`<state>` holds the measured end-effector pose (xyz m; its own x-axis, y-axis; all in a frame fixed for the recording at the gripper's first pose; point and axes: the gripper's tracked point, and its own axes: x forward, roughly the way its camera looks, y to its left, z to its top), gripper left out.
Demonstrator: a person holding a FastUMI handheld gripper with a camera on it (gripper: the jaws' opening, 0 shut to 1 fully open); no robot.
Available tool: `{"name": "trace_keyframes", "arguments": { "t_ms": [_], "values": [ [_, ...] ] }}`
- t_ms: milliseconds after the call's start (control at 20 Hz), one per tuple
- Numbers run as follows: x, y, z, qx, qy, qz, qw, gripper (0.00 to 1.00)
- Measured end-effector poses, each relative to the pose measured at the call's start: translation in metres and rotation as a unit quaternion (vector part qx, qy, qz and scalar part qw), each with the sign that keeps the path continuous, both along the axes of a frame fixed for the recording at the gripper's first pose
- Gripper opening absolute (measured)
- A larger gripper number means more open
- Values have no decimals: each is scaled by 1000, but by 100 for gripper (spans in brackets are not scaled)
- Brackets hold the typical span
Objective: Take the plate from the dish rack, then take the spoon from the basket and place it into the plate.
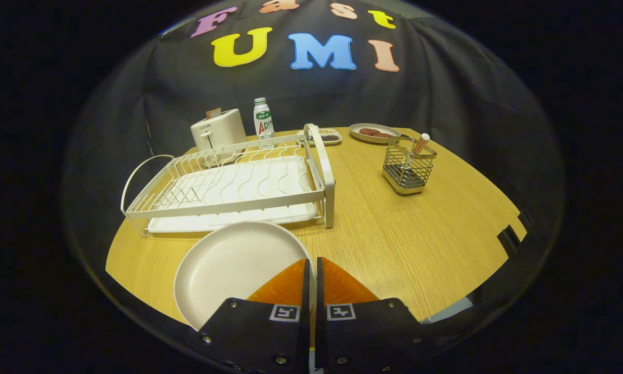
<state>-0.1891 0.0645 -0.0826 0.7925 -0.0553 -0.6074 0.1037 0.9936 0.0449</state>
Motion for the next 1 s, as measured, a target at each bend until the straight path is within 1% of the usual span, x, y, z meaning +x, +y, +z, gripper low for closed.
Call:
{"name": "trace_keyframes", "arguments": {
  "t_ms": [200,400,600,900,1000],
  "values": [
    [7,-4,8,-3,-14,-4,1000,5],
    [23,-19,23,-20,-44,-16,999,5],
    [40,-45,38,-54,-71,-39,995,5],
    [61,-81,51,-85,-86,-80,989,5],
    [66,-93,53,-90,-87,-94,988,7]
  ]
}}
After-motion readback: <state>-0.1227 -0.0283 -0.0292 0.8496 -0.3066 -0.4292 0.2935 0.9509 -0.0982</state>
